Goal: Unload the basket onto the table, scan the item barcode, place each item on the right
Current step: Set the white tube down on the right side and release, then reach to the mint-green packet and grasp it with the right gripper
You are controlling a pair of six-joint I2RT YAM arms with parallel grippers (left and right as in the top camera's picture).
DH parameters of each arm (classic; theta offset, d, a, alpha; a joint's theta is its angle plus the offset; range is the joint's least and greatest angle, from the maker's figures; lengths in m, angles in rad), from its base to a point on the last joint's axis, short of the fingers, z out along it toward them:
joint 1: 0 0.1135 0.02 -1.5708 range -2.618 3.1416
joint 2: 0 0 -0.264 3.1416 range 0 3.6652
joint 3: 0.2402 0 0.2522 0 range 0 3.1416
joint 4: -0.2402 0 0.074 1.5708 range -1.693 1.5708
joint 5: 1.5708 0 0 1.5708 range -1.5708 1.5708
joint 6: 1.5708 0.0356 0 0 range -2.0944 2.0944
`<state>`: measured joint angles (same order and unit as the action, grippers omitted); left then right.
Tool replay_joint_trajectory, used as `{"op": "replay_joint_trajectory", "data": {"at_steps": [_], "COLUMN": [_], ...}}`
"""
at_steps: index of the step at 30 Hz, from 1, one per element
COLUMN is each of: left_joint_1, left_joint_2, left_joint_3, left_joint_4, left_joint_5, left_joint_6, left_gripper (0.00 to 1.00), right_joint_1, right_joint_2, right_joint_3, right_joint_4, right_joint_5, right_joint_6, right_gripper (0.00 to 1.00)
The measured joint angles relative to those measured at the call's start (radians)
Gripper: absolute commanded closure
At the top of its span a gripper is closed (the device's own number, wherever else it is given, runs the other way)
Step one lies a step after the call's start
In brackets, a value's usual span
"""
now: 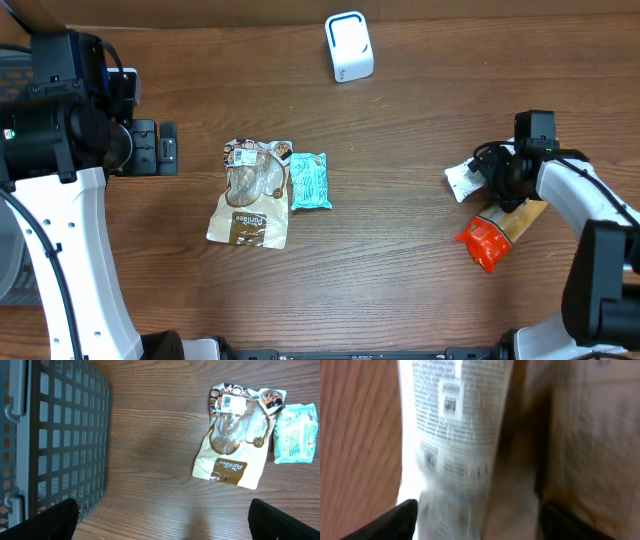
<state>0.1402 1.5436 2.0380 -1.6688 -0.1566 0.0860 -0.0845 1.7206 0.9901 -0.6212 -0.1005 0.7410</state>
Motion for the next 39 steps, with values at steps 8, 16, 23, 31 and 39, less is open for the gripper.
{"op": "replay_joint_trajectory", "data": {"at_steps": [8,16,23,31,39], "left_joint_1": [0.000,0.000,0.000,0.000,0.000], "left_joint_2": [0.000,0.000,0.000,0.000,0.000], "left_joint_3": [0.000,0.000,0.000,0.000,0.000], "left_joint_4": [0.000,0.000,0.000,0.000,0.000], "left_joint_5": [0.000,0.000,0.000,0.000,0.000], "left_joint_6": [0.000,0.000,0.000,0.000,0.000], "left_gripper": [0.00,0.00,0.00,0.00,0.00], "right_joint_1": [0.028,0.302,0.534,0.679,0.689], "right_joint_2": [-0.173,-0.113,0.071,0.138,0.212], "right_joint_3": [0.197,0.204,0.204,0.203,0.203], "right_joint_4": [-0.155,0.078,0.222,0.270,0.296], "right_joint_5": [-0.127,-0.417,-0.449,-0.297,-0.236], "right_joint_6": [-0.108,-0.215,-0.237,-0.205,-0.191], "right_gripper": [0.00,0.01,0.27,0.27,0.32]}}
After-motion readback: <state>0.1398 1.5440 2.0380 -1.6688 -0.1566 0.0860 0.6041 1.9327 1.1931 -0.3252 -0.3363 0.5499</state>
